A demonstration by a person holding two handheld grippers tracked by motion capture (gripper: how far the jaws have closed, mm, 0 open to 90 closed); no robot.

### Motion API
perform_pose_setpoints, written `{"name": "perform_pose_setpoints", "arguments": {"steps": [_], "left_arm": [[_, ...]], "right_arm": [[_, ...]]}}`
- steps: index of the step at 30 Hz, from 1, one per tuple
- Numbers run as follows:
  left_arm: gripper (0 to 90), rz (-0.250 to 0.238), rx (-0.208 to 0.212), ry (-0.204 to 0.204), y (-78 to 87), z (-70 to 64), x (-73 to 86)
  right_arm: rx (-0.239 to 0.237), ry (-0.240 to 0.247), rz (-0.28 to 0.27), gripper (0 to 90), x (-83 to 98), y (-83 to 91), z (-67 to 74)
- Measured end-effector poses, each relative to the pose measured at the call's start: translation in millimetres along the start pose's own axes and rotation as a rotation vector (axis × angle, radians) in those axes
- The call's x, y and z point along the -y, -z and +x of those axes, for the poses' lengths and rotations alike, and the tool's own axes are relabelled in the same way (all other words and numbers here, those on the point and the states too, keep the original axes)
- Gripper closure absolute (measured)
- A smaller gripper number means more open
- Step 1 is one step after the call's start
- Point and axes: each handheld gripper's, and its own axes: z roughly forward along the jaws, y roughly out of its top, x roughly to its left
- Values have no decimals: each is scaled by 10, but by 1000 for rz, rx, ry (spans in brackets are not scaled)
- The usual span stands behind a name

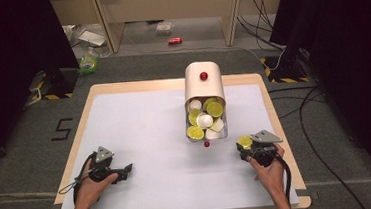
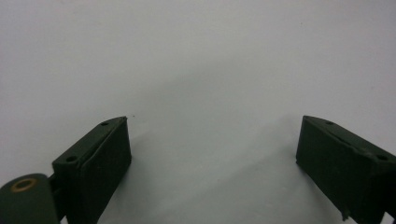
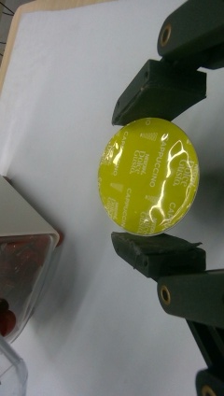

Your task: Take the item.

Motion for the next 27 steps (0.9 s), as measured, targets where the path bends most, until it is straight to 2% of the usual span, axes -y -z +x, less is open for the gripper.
{"name": "perform_pose_setpoints", "arguments": {"steps": [17,27], "left_arm": [[93,0,0,0,0,0,0],[93,0,0,0,0,0,0]], "right_arm": [[-13,17,39,375,30,-53,19],[-16,-23,15,299,16,-19,-9]]}}
